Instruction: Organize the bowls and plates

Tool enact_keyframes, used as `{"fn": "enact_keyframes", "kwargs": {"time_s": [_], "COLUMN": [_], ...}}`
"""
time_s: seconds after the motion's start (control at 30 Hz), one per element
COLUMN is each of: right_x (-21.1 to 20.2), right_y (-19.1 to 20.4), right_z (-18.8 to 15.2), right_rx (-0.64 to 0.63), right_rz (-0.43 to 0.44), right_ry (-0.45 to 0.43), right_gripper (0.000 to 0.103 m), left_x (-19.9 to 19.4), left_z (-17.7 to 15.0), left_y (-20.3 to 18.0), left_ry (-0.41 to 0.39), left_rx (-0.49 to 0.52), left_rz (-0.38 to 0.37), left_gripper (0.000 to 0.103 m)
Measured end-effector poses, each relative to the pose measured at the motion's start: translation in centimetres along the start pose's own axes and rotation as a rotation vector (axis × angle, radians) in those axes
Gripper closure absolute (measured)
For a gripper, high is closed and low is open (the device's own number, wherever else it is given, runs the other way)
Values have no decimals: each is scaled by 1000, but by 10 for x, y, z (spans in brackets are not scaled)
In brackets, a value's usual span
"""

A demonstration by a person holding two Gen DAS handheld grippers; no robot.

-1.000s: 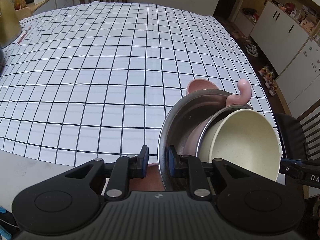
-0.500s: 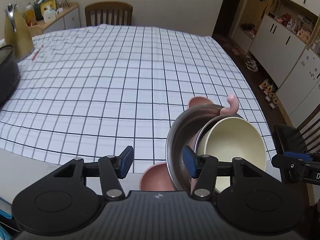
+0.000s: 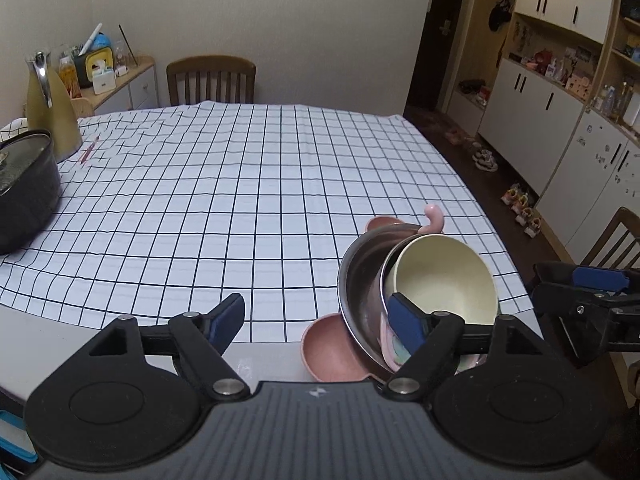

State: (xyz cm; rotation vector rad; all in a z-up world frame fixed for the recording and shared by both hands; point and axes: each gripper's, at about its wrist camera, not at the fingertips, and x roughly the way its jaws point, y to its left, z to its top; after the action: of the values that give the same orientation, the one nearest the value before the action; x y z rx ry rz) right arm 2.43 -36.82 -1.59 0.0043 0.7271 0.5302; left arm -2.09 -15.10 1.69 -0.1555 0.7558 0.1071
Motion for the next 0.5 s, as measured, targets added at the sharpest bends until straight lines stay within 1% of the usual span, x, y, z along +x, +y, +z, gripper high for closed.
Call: {"fn": "enact_keyframes", "kwargs": {"time_s": [0.07,0.13,0.2,0.23,0.5], "right_x": [-6,-11,-16,-18,-32], "right_y": [6,11,17,18,36], "right_z": [-1,-2,-4,-5,-14], "right_rx": [-2,1,1,2,-7], "right_rz": [-8,-15,-23,-21,-34], "right_ry": [-21,-38,-62,-70,-122], "right_gripper": [4,0,0,0,0], "left_x": [-7,-15,-21,-24,-48], "left_z": [-2,-6,-9,-10,-24], "left_y": [1,3,7,10,24], "left_ry": [-12,-29,-41,-44,-66], "left_rx": [9,18,13,5,-28], "left_rz": [-2,0,-8,-16,-27], "left_gripper": [22,17,4,2,1]}}
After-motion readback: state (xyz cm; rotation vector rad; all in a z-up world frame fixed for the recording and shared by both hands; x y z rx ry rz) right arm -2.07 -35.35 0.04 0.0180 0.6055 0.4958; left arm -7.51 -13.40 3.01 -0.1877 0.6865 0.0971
